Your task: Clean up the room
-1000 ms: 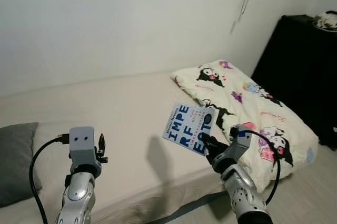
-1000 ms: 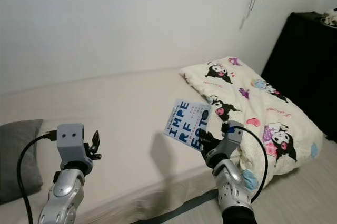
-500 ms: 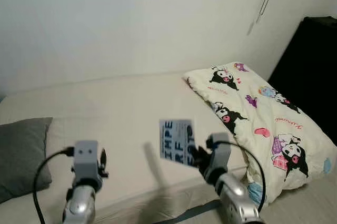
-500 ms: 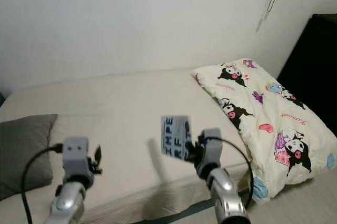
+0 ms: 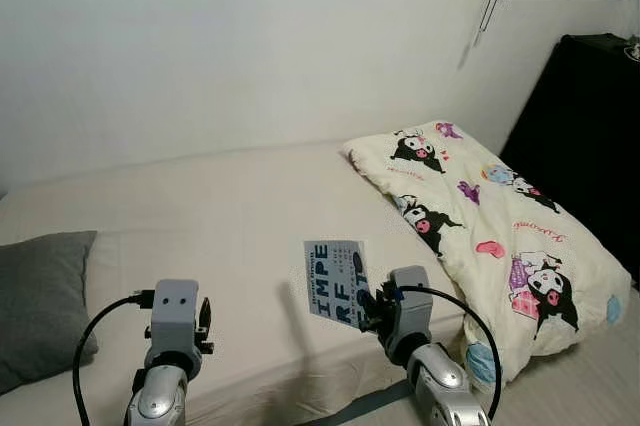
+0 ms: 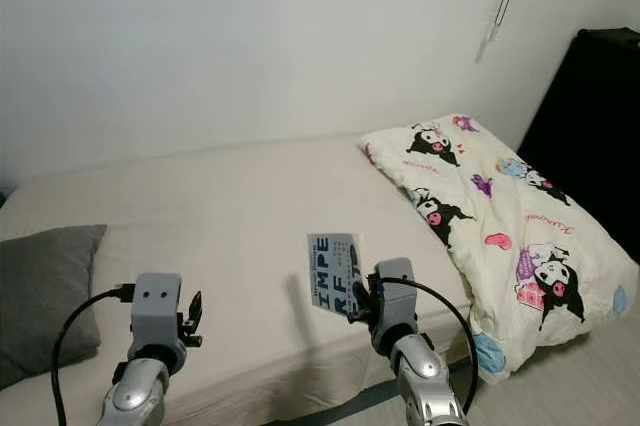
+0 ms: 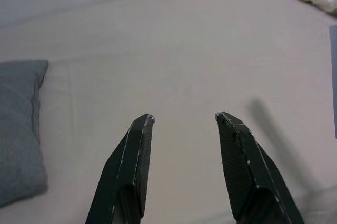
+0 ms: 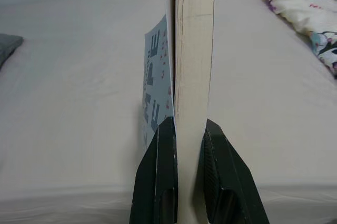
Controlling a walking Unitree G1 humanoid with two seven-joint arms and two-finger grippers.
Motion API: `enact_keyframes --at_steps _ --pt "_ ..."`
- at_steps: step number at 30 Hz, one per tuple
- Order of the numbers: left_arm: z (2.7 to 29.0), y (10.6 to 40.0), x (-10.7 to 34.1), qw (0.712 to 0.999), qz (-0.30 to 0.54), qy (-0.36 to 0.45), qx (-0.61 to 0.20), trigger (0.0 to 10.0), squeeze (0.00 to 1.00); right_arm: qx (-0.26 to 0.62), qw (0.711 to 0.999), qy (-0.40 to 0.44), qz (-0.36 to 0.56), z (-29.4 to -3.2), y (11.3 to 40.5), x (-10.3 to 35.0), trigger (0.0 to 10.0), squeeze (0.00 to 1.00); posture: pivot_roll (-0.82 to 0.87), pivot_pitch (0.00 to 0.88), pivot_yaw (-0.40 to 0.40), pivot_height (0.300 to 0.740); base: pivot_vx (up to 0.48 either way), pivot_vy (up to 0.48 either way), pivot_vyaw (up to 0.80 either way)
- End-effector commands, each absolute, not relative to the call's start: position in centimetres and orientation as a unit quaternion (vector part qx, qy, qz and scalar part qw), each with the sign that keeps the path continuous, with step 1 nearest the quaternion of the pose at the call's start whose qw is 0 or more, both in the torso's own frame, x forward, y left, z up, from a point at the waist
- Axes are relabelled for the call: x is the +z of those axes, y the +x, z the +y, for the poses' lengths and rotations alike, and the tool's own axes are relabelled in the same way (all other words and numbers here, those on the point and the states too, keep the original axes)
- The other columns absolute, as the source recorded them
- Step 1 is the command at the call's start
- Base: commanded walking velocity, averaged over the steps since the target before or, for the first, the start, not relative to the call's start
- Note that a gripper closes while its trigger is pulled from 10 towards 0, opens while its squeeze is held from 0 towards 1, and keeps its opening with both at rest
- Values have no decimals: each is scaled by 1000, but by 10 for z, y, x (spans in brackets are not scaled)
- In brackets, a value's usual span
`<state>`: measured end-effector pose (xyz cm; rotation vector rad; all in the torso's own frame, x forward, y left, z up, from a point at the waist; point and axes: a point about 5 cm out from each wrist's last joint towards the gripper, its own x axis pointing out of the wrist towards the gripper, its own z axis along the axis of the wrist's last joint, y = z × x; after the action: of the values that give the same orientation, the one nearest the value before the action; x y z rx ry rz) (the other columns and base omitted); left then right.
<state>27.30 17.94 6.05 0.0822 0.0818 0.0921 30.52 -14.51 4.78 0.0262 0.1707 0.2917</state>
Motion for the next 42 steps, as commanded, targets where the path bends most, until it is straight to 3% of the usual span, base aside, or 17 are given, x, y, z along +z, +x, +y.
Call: enact_keyframes --at_steps 1,28,42 --pt "180 271 55 997 51 45 45 10000 0 146 987 7 64 -144 309 54 10000 0 1 69 -81 740 0 401 0" --pt "182 271 58 997 43 43 56 10000 0 138 989 5 55 -148 312 57 10000 0 3 79 -81 740 0 403 0" --pt "188 266 57 996 49 38 69 10000 0 141 989 7 52 -146 314 58 10000 0 10 86 -84 740 0 -377 0"
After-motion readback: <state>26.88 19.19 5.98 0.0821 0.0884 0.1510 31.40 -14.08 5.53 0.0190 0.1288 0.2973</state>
